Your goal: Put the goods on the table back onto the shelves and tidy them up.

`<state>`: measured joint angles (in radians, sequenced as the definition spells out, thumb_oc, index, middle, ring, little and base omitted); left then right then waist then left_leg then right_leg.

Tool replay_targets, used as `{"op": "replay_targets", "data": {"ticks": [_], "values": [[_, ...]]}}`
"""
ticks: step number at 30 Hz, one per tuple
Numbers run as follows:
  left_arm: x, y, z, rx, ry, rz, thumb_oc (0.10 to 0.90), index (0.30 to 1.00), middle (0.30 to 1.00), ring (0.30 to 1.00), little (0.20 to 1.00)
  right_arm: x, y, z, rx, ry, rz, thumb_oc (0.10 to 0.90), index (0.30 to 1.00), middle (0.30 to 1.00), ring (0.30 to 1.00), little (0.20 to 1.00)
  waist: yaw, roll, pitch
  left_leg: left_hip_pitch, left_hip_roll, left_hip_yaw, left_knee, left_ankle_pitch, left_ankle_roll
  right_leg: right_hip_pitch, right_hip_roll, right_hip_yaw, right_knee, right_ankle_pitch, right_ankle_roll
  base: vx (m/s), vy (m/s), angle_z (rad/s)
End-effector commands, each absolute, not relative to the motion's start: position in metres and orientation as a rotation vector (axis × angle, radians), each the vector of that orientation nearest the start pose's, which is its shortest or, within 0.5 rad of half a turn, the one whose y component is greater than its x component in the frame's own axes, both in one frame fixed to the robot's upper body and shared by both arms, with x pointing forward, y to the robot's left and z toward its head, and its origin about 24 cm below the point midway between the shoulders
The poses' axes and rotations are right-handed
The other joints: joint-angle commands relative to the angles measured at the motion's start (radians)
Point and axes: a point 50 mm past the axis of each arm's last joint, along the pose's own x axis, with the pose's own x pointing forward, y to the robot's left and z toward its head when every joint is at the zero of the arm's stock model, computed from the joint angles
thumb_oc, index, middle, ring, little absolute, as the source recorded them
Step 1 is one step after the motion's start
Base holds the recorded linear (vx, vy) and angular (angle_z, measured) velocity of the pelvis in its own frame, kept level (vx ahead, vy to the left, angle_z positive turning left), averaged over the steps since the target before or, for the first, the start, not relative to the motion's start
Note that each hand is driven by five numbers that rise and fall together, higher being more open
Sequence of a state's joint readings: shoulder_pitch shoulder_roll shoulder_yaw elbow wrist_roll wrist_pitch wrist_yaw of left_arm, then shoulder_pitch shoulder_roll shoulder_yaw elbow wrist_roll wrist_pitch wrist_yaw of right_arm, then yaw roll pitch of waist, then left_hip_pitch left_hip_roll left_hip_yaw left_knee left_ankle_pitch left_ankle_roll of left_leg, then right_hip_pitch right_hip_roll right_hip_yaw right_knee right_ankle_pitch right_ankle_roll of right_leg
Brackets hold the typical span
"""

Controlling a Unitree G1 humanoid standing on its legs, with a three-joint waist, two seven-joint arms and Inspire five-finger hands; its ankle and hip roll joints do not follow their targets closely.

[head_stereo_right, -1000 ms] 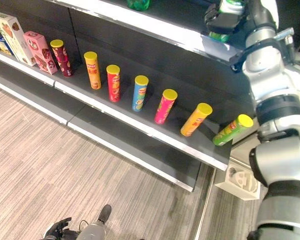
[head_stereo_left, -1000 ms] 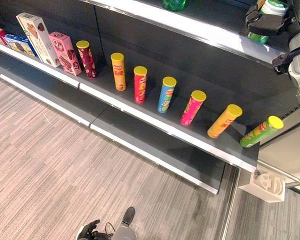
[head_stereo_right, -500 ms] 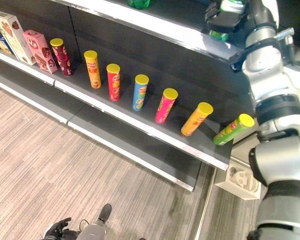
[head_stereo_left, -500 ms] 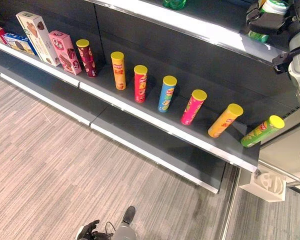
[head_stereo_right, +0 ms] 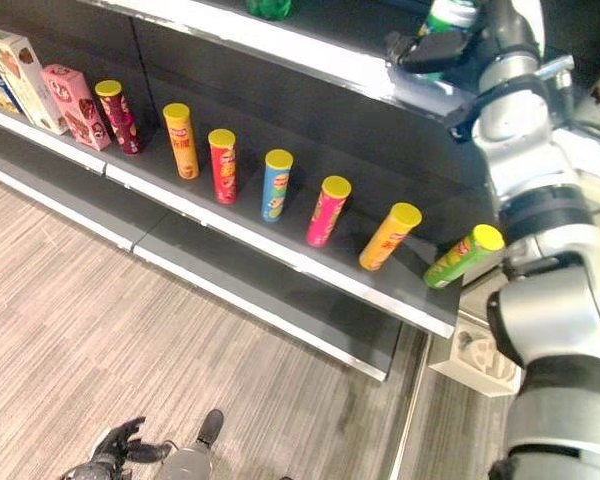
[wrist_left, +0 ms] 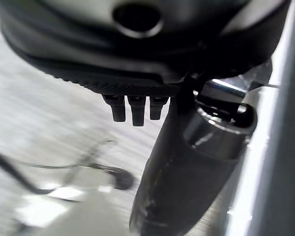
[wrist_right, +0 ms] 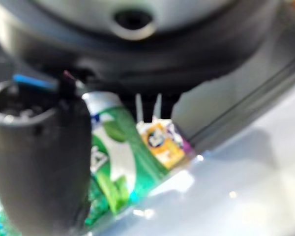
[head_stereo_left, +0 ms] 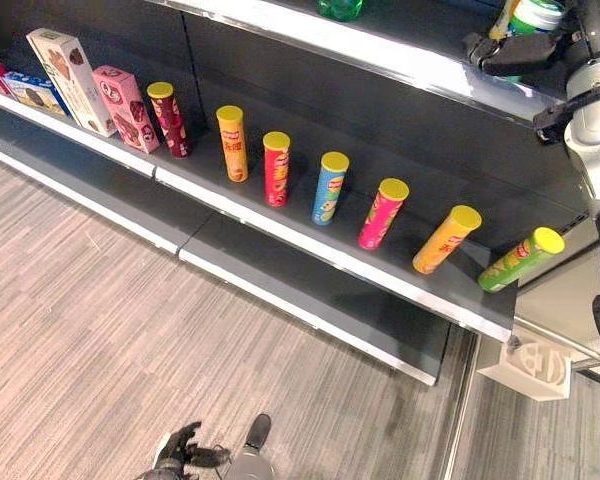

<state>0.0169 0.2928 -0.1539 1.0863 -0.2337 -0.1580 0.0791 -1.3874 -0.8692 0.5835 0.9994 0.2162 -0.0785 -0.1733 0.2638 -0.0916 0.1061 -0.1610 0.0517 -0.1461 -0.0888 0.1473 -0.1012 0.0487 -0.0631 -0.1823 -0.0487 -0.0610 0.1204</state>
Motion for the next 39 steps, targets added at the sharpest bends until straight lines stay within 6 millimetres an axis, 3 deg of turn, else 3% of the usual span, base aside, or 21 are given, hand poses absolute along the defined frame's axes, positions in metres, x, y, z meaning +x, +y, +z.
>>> {"op": "replay_targets", "data": {"ticks": [1,19,28,33,39], "values": [[0.126,0.266,-0.135,0.248,0.94,0.218,0.8,0.9,0.9,0.9,0.9,0.377,-0.266,0.385,-0.806,-0.531,-0.421,0.8,0.9,0.9,0.9,0.9,0.037,-0.036,-0.037,0.103,0.045,0.148,0.011,-0.172,-0.046,-0.128,-0.091,0.065,0.088,-0.008,0.132,0.0,0.0,0.0],[0.128,0.266,-0.135,0.267,0.946,0.212,0.8,0.9,0.9,0.9,0.9,0.379,-0.264,0.385,-0.83,-0.537,-0.46,0.8,0.9,0.9,0.9,0.9,0.04,-0.033,-0.039,0.103,0.041,0.142,0.012,-0.173,-0.043,-0.126,-0.095,0.061,0.089,-0.009,0.134,0.0,0.0,0.0],[0.134,0.267,-0.133,0.28,0.939,0.214,0.8,0.9,0.9,0.9,0.9,0.37,-0.252,0.406,-0.831,-0.648,-0.474,0.8,0.9,0.9,0.9,0.9,0.024,-0.037,-0.05,0.116,0.04,0.154,0.012,-0.18,-0.042,-0.116,-0.096,0.065,0.085,-0.01,0.136,0.0,0.0,0.0],[0.137,0.272,-0.131,0.298,0.941,0.222,0.8,0.9,0.9,0.9,0.9,0.353,-0.228,0.431,-0.861,-0.831,-0.456,0.8,0.9,0.9,0.9,0.9,0.007,-0.037,-0.065,0.135,0.044,0.166,0.009,-0.184,-0.043,-0.106,-0.092,0.065,0.082,-0.016,0.134,-0.01,-0.013,0.0],[0.137,0.273,-0.131,0.31,0.946,0.221,0.8,0.9,0.9,0.9,0.9,0.342,-0.224,0.445,-0.864,-0.915,-0.48,0.8,0.9,0.9,0.9,0.9,-0.007,-0.038,-0.079,0.15,0.051,0.187,0.006,-0.187,-0.046,-0.095,-0.089,0.061,0.077,-0.018,0.132,-0.01,-0.012,-0.02]]}}
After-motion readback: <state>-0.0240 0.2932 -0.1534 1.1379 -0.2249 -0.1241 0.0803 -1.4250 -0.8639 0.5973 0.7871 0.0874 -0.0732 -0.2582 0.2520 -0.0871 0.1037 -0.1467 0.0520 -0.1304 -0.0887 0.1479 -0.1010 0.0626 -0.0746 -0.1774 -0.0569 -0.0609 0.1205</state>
